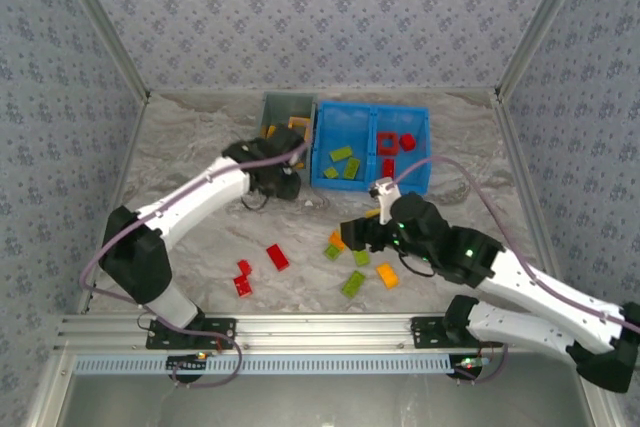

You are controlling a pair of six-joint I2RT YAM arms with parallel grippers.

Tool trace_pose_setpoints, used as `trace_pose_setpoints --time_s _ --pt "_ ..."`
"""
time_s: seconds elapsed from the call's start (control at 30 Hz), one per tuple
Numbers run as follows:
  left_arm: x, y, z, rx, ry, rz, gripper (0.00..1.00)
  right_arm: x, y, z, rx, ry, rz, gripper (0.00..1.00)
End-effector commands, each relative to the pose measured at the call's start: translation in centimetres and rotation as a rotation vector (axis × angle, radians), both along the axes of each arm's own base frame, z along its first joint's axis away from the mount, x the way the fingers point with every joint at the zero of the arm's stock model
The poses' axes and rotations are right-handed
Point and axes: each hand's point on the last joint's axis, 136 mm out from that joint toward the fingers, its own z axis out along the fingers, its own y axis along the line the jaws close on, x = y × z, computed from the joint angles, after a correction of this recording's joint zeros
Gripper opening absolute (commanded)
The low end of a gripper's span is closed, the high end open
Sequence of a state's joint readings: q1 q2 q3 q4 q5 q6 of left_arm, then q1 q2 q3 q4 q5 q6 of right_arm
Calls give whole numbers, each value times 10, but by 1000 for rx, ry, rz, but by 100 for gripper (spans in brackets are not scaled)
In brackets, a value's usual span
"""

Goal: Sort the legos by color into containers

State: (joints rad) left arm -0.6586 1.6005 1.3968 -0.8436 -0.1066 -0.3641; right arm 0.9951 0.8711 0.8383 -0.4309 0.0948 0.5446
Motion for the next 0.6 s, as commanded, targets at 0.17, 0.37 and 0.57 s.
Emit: trace_pose_setpoints --time_s 0.17,0.37,0.57 --pt "99 19 6 -103 23 178 28 29 49 26 -103 -133 -92 75" --pt "151 3 -10 -98 28 215 27 29 70 26 -137 -145 -85 75" --pt "166 -8 -46 -96 90 234 26 27 65 22 -134 -140 -97 75"
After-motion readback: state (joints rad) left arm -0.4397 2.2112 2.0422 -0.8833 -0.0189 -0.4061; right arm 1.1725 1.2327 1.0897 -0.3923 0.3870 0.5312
